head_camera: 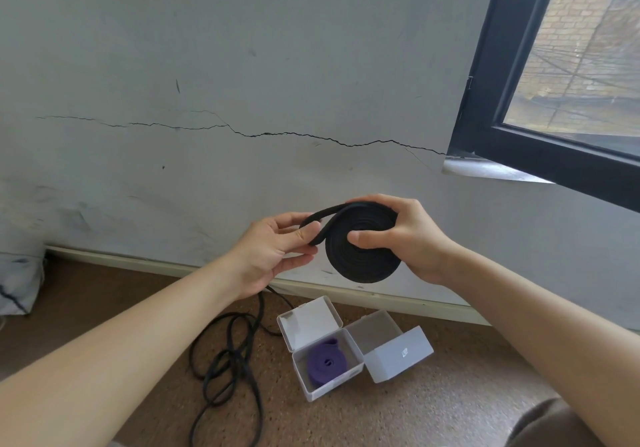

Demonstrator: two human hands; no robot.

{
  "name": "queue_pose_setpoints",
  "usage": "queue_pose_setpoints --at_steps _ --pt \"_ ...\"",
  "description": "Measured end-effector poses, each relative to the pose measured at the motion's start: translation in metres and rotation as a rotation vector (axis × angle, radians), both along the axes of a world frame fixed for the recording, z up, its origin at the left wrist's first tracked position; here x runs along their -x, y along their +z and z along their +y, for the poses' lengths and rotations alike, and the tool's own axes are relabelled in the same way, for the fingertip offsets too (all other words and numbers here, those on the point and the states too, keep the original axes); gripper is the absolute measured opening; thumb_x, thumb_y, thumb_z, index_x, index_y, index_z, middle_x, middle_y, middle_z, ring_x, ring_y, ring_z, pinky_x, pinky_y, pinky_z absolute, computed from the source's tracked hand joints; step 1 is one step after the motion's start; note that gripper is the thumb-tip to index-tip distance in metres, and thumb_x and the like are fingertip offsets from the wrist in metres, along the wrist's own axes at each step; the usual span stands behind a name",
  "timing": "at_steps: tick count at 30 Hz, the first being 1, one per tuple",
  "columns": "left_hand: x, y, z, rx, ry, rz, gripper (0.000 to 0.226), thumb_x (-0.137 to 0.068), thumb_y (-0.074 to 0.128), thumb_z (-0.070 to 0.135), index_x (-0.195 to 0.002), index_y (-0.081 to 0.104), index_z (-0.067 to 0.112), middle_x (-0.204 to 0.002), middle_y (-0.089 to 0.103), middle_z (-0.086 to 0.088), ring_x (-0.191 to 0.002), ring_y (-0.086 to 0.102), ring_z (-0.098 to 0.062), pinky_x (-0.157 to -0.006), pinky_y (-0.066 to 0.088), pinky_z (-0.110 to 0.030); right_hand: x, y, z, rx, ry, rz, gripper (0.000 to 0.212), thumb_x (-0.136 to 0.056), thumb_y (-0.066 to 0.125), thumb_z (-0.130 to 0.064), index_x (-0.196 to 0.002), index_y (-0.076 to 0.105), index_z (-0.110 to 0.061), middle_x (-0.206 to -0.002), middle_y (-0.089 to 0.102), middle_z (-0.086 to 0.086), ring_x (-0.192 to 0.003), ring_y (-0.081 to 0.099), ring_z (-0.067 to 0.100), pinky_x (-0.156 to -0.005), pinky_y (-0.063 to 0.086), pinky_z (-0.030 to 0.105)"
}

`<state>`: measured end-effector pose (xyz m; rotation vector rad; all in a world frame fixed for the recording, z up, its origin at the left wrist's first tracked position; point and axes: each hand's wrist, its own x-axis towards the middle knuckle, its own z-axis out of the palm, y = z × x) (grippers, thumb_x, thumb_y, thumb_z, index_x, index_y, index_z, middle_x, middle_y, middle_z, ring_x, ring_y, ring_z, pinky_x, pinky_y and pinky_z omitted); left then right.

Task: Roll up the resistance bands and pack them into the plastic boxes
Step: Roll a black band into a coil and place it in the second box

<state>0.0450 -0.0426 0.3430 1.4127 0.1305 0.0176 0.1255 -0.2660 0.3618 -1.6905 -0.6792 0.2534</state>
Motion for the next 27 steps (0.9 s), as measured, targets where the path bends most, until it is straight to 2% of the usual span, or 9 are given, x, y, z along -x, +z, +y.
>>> queue_pose_setpoints --at_steps 3,5,7,10,13,15,20,25,27 --pt "0.000 0.002 0.006 -0.156 -0.006 -0.080 0.047 -0.068 0.084 0.028 -0.113 0.074 0.016 -0.092 0.070 -0.012 -0.084 0.070 -0.020 -0.081 0.061 -0.032 -0.001 0.001 -0.003 0.022 0.054 0.046 0.049 -0.077 0.086 -0.008 -0.121 0.071 -0.024 -0.111 0.073 0.003 -0.104 0.070 0.023 -0.074 0.062 0.031" --pt "0.000 0.006 0.012 -0.277 -0.077 -0.095 0.042 -0.078 0.083 0.024 -0.119 0.074 0.022 -0.094 0.065 -0.011 -0.088 0.068 -0.018 -0.084 0.060 -0.032 0.001 0.001 -0.003 0.055 0.094 0.034 0.049 -0.077 0.086 -0.006 -0.120 0.072 -0.024 -0.108 0.074 0.004 -0.101 0.072 0.022 -0.074 0.061 0.031" --pt "0.001 0.008 0.013 -0.391 -0.194 -0.065 0.037 -0.091 0.074 0.016 -0.126 0.071 0.027 -0.094 0.069 -0.003 -0.089 0.068 -0.016 -0.090 0.059 -0.035 0.004 0.002 -0.001 0.122 0.117 -0.049 0.047 -0.077 0.086 -0.007 -0.119 0.072 -0.026 -0.105 0.075 0.000 -0.099 0.072 0.017 -0.072 0.061 0.028" --pt "0.004 0.007 0.007 -0.509 -0.284 -0.063 0.028 -0.093 0.064 0.026 -0.118 0.075 0.024 -0.099 0.074 -0.008 -0.093 0.067 -0.023 -0.091 0.055 -0.037 0.008 0.003 0.003 0.232 0.143 -0.166 0.046 -0.078 0.086 -0.013 -0.119 0.072 -0.030 -0.106 0.074 -0.007 -0.099 0.070 0.008 -0.073 0.062 0.027" --pt "0.005 0.006 -0.003 -0.439 -0.229 -0.100 0.023 -0.099 0.064 0.028 -0.112 0.076 0.013 -0.087 0.070 -0.011 -0.077 0.063 -0.017 -0.070 0.054 -0.024 0.009 0.003 0.004 0.276 0.185 -0.200 0.047 -0.080 0.086 -0.016 -0.122 0.070 -0.031 -0.109 0.073 -0.010 -0.102 0.070 0.008 -0.077 0.062 0.028" --pt "0.003 0.004 -0.005 -0.430 -0.188 -0.100 0.024 -0.098 0.064 0.027 -0.108 0.075 0.008 -0.084 0.068 -0.008 -0.075 0.061 -0.016 -0.065 0.052 -0.020 0.011 0.004 0.005 0.277 0.211 -0.204 0.048 -0.080 0.086 -0.016 -0.123 0.069 -0.030 -0.110 0.073 -0.009 -0.103 0.070 0.009 -0.077 0.062 0.027" --pt "0.002 0.001 -0.002 -0.371 -0.252 -0.077 0.037 -0.100 0.057 0.030 -0.119 0.069 0.001 -0.101 0.067 -0.015 -0.092 0.058 -0.024 -0.070 0.053 -0.022 0.013 0.007 0.003 0.249 0.255 -0.167 0.057 -0.081 0.085 -0.012 -0.133 0.065 -0.027 -0.116 0.072 -0.011 -0.106 0.068 0.004 -0.075 0.058 0.020" --pt "0.001 -0.001 -0.004 -0.339 -0.254 -0.073 0.049 -0.093 0.052 0.044 -0.116 0.070 0.005 -0.093 0.070 -0.006 -0.090 0.063 -0.023 -0.079 0.058 -0.036 0.009 0.008 0.001 0.168 0.159 -0.148 0.046 -0.080 0.085 -0.011 -0.121 0.072 -0.027 -0.108 0.074 -0.007 -0.101 0.070 0.008 -0.071 0.058 0.023" --pt "0.003 -0.004 -0.008 -0.310 -0.254 -0.052 0.051 -0.093 0.046 0.051 -0.110 0.070 0.009 -0.088 0.070 -0.001 -0.085 0.063 -0.018 -0.075 0.055 -0.035 0.006 0.008 -0.001 0.099 0.095 -0.109 0.045 -0.079 0.086 -0.010 -0.118 0.073 -0.027 -0.107 0.074 -0.007 -0.100 0.070 0.008 -0.070 0.058 0.023"
